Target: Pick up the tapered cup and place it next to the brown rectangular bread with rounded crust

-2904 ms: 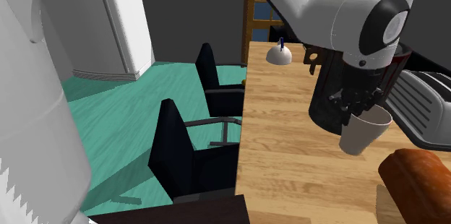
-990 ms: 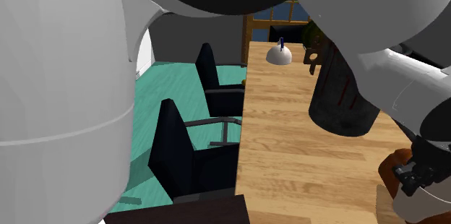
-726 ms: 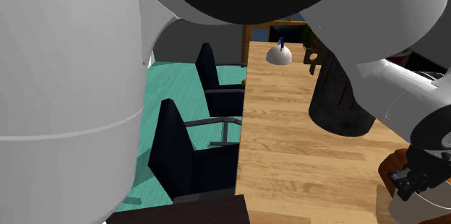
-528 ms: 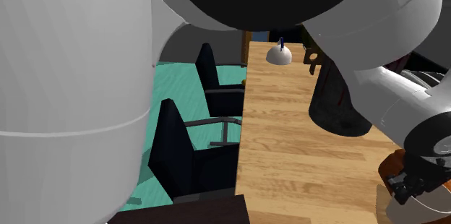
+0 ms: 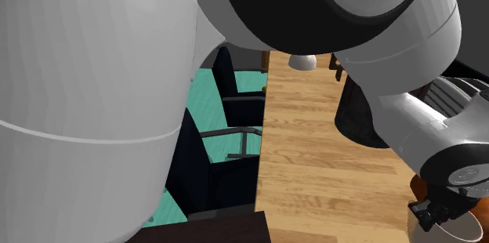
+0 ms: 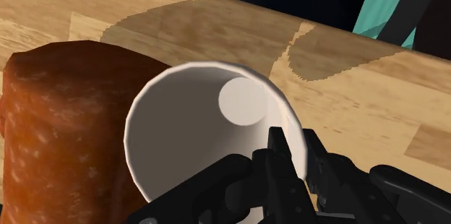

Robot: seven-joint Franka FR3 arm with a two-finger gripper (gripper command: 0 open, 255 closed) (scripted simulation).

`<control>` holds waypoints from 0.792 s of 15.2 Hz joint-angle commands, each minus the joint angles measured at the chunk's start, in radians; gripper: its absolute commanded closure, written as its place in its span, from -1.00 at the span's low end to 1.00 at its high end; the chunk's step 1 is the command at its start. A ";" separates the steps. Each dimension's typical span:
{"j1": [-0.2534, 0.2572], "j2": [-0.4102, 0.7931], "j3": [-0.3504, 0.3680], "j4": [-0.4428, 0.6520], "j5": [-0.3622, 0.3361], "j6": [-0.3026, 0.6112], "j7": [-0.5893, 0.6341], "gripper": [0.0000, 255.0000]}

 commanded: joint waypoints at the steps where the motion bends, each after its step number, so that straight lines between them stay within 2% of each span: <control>1: -0.010 0.021 0.014 0.002 0.016 0.018 -0.009 1.00; 7: -0.045 0.088 0.060 0.014 0.063 0.074 -0.039 1.00; 12: -0.046 0.088 0.060 0.014 0.063 0.074 -0.039 1.00</control>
